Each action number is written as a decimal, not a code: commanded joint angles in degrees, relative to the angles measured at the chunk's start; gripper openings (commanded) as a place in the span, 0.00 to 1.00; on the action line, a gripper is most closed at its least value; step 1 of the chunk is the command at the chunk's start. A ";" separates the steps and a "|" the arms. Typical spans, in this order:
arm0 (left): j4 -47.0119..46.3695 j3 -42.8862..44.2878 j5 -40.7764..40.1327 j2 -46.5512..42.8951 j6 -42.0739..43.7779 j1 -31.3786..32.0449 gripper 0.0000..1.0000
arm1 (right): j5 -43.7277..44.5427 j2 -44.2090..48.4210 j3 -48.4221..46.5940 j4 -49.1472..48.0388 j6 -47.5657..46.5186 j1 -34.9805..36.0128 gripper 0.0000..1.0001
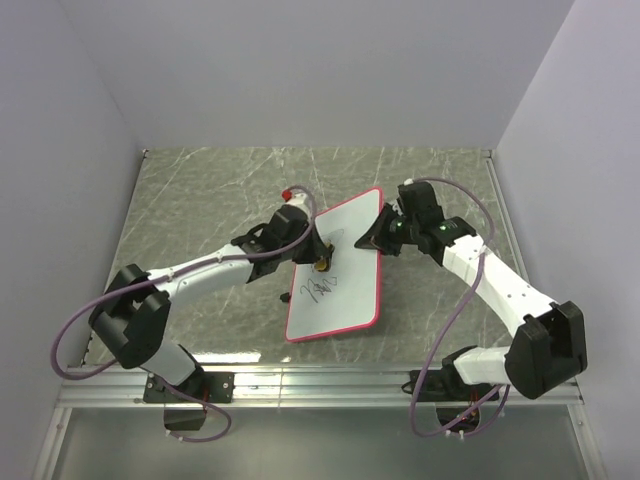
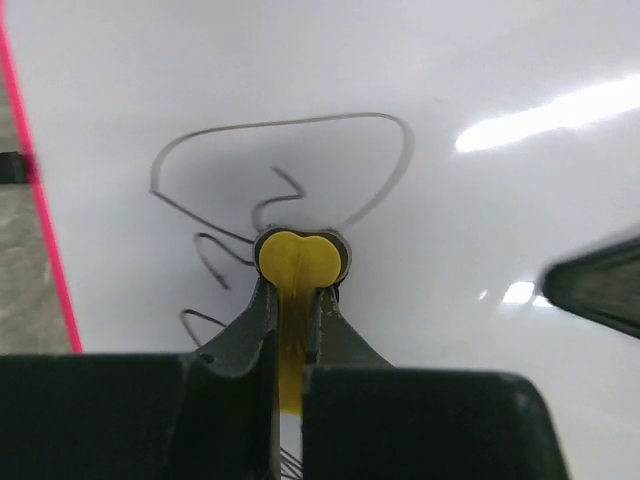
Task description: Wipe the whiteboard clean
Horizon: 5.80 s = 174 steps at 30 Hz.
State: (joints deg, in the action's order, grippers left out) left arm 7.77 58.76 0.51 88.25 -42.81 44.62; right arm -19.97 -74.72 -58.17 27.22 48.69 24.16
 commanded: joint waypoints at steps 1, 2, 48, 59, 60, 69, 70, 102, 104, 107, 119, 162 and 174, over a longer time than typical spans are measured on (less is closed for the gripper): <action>-2.83 -11.44 2.11 3.07 -3.85 -1.63 0.00 | 2.22 -2.54 -3.17 0.02 -3.42 3.70 0.00; -4.15 -13.13 4.04 2.98 -4.39 -2.43 0.00 | 2.13 -2.71 -3.44 0.11 -3.34 3.70 0.00; -8.83 -7.78 19.27 15.99 -2.65 -12.63 0.00 | 1.42 -2.27 -2.82 -0.42 -2.81 4.40 0.00; -9.00 -8.31 19.88 12.93 -3.25 -10.08 0.00 | 1.77 -2.54 -3.09 -0.24 -2.63 4.40 0.00; -9.09 -8.31 19.62 12.31 -3.60 -9.21 0.00 | 1.77 -2.54 -3.00 -0.24 -2.63 4.40 0.00; -12.32 -13.67 20.49 14.05 -2.28 -13.33 0.00 | 1.60 -2.27 -2.74 -1.12 -1.84 4.40 0.00; -12.95 -14.37 21.19 14.58 -2.02 -13.68 0.00 | 1.68 -2.19 -2.74 -1.12 -1.84 4.40 0.00; 7.61 25.71 34.56 17.67 -1.66 -0.15 0.00 | 0.89 -4.30 -1.15 -3.49 -1.58 4.93 0.00; 8.75 24.91 33.33 16.61 -1.23 -0.15 0.00 | 0.98 -4.30 -1.15 -3.58 -1.58 4.93 0.00; 11.47 22.37 31.14 13.37 -0.17 -0.24 0.00 | 1.16 -4.38 -1.15 -3.41 -1.75 4.93 0.00; 19.47 2.50 28.06 -10.80 1.06 0.55 0.00 | 7.21 -7.99 -6.60 2.21 -1.40 5.10 0.00; -3.90 -36.25 11.52 -15.56 -8.69 -11.57 0.00 | 10.47 -6.23 -6.60 2.75 2.91 6.25 0.00; -2.59 -28.45 16.10 -17.49 -8.78 -12.19 0.00 | 9.33 -8.34 -6.25 2.04 1.67 6.25 0.00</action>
State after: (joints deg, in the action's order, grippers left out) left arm -3.07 27.86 12.10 70.00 -53.17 30.74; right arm -15.53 -81.47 -65.82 28.47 51.13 29.30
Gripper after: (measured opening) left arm 0.081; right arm 0.102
